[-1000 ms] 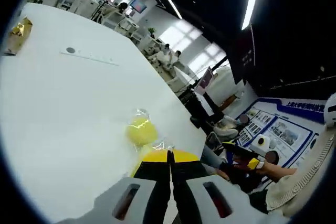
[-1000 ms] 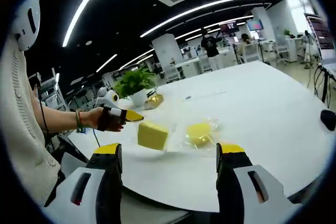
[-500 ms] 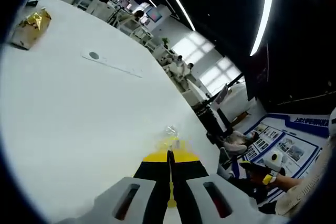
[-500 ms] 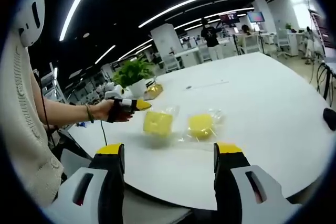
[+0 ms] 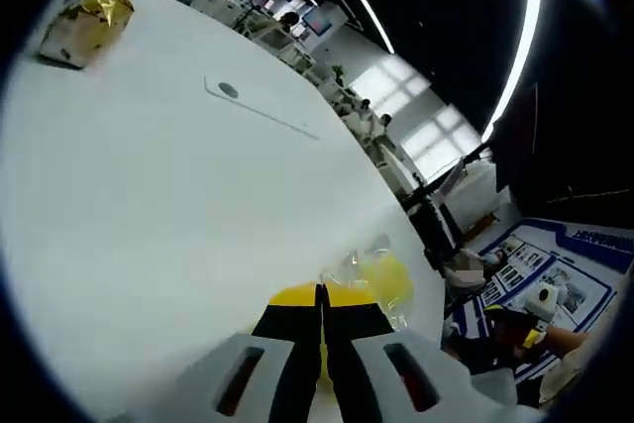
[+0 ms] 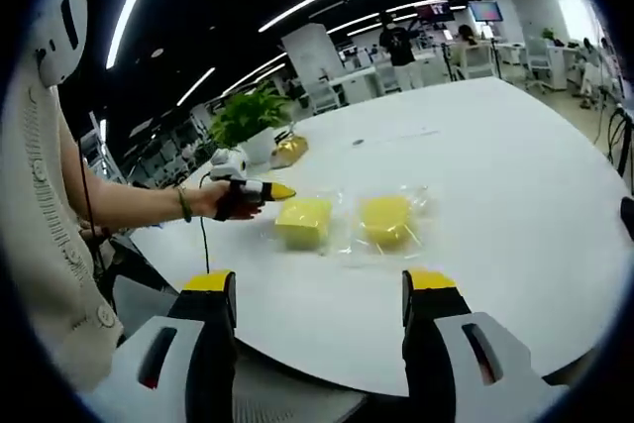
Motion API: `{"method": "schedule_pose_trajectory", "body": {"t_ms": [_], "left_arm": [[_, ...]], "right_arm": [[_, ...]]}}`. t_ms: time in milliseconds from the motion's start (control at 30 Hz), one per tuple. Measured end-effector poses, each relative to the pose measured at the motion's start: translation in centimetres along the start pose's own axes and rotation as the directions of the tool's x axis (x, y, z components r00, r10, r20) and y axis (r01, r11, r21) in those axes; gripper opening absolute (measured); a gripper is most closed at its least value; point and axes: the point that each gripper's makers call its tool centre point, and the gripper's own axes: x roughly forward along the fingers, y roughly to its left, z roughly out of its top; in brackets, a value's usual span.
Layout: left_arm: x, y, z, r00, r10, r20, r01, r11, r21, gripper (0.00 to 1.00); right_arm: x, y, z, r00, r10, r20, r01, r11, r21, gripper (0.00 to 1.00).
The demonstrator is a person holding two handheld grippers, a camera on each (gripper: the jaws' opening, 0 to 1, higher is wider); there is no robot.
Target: Compare the silicone blocks by pressing each to a similar depth, holding the contact briefly, and releasing to observe deformation and rebound differences across the visible hardness samples.
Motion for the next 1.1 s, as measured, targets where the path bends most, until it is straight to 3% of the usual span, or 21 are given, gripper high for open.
{"method": "schedule_pose_trajectory", "body": {"t_ms": [267, 533, 600, 733, 800, 933, 1100], "left_arm": [[0.2, 1.5, -0.8, 0.999, 0.033, -0.033, -0.032, 0.999, 0.021, 0.00], [0.1, 1.7, -0.6, 0.999, 0.045, -0.026, -0.041, 0.993, 0.113, 0.00], [-0.1, 2.2, -0.2, 0.997, 0.078, -0.003, -0.076, 0.981, 0.176, 0.05], [-0.9, 2.6, 0.1, 0.994, 0.111, 0.018, -0.112, 0.981, 0.160, 0.23], [-1.5, 2.8, 0.3, 0.989, 0.142, 0.031, -0.145, 0.972, 0.187, 0.35], [-2.9, 2.2, 0.3, 0.987, 0.153, 0.052, -0.161, 0.965, 0.209, 0.37], [-5.2, 0.3, 0.0, 0.980, 0.172, 0.105, -0.194, 0.942, 0.274, 0.46]], "right_arm": [[1.0, 0.3, 0.2, 1.000, 0.012, -0.008, -0.012, 1.000, 0.000, 0.62], [1.5, 0.7, 0.1, 1.000, 0.026, -0.017, -0.025, 1.000, 0.003, 0.62], [1.6, 0.8, 0.3, 0.999, 0.030, -0.012, -0.030, 1.000, 0.001, 0.62], [1.6, 1.0, 0.6, 0.999, 0.038, -0.004, -0.038, 0.999, -0.006, 0.62], [1.7, 1.2, 0.6, 0.999, 0.045, 0.000, -0.045, 0.999, -0.008, 0.61], [1.8, 1.7, 0.9, 0.998, 0.061, 0.010, -0.061, 0.998, -0.022, 0.61], [1.7, 2.6, 1.6, 0.995, 0.089, 0.040, -0.087, 0.995, -0.049, 0.62]]}}
